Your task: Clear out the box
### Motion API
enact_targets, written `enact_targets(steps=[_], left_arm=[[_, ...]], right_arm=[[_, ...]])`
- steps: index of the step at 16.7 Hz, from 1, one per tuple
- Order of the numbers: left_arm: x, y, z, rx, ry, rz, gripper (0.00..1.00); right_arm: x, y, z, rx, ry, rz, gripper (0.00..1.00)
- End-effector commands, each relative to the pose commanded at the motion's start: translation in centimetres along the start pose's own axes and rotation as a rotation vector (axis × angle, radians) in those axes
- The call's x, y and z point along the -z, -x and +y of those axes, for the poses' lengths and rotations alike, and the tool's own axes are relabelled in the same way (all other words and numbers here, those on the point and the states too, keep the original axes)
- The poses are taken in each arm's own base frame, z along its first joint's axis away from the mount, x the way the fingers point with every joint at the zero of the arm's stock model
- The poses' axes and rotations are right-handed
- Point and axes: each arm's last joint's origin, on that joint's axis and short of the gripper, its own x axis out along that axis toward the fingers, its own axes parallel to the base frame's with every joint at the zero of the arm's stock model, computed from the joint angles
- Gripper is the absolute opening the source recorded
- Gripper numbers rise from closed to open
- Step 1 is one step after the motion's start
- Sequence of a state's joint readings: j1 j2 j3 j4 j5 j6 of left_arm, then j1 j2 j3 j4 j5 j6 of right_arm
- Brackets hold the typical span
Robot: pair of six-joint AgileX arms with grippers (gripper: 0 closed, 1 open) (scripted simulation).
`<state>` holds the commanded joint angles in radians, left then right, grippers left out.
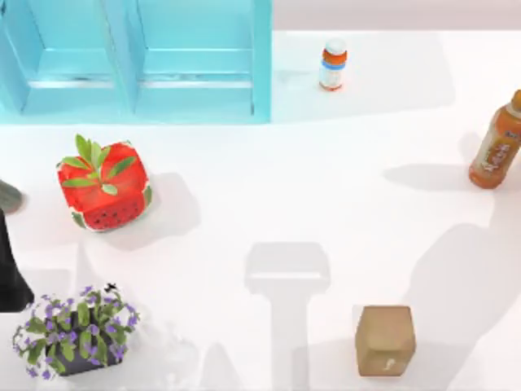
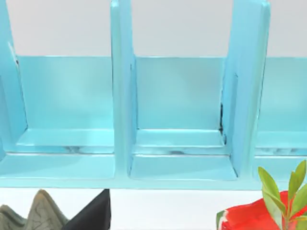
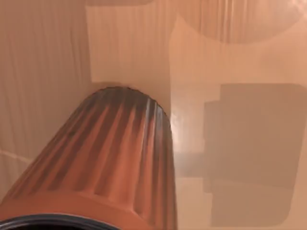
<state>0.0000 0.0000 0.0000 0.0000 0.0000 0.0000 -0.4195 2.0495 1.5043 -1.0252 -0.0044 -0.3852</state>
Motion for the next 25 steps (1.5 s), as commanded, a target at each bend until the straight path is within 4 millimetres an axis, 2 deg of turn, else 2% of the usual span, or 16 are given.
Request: enact_targets(steps=[13,23,25], left_arm=[[0.0,0.0,0.0,0.0,0.0,0.0,1.0],[0.0,0.0,0.0,0.0,0.0,0.0,1.0],[0.0,0.0,0.0,0.0,0.0,0.0,1.0]], right_arm=[[0.0,0.0,0.0,0.0,0.0,0.0,0.02],[0.0,0.2,0.0,-0.001,-0.002,-0.004,0.0],[0.0,1.5,-0.5,-0.017,-0.011,-0.026,0.0]])
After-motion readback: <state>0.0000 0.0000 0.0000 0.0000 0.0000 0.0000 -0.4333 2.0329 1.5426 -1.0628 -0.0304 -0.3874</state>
